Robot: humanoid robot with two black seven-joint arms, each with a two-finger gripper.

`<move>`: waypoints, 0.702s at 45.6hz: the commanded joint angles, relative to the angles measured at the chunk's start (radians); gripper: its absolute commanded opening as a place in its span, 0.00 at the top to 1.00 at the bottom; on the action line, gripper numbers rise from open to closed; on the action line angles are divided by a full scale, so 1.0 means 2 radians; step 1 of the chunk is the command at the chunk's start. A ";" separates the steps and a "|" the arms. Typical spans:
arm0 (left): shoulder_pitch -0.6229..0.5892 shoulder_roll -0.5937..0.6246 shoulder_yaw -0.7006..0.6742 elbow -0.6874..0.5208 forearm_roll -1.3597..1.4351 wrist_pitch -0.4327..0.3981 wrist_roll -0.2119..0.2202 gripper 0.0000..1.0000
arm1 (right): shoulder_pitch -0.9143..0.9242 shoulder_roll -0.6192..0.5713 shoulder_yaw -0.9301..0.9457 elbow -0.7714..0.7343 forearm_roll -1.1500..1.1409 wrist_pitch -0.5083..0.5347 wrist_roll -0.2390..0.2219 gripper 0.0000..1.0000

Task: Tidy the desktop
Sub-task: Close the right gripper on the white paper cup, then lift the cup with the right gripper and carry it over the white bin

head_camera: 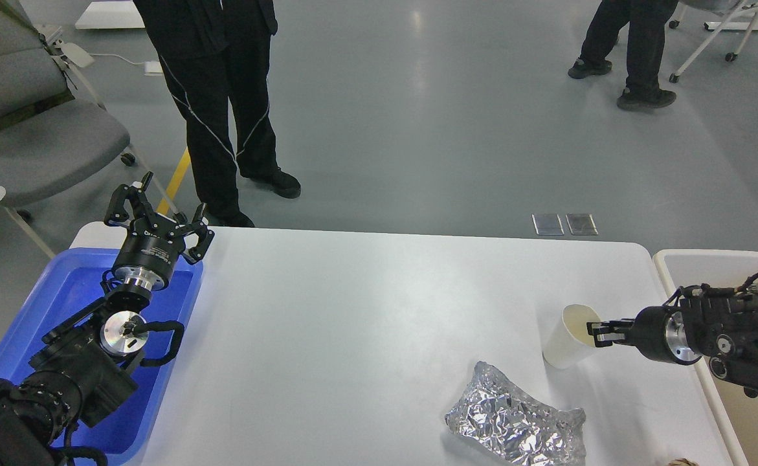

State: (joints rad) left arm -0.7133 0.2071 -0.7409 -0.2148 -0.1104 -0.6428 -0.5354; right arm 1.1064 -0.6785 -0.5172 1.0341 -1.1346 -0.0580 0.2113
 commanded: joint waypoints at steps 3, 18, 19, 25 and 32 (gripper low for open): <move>0.000 0.000 0.000 0.000 0.000 0.000 0.000 0.00 | 0.003 -0.005 0.002 0.001 0.004 -0.002 0.000 1.00; 0.000 0.000 0.000 0.000 0.000 0.000 0.000 0.00 | 0.096 -0.092 -0.002 0.070 0.006 0.028 0.003 1.00; 0.000 0.000 0.000 0.000 0.000 0.000 0.000 0.00 | 0.106 -0.099 -0.002 0.077 0.006 0.036 0.003 1.00; 0.000 0.001 0.000 0.000 0.000 0.000 0.000 0.00 | 0.159 -0.134 -0.002 0.100 0.007 0.071 0.002 1.00; 0.000 0.000 0.000 0.000 0.000 0.000 0.000 0.00 | 0.217 -0.163 0.001 0.105 0.005 0.123 0.002 1.00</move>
State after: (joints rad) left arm -0.7133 0.2072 -0.7409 -0.2147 -0.1106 -0.6426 -0.5353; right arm 1.3697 -0.9013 -0.5199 1.1938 -1.1229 0.0598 0.2157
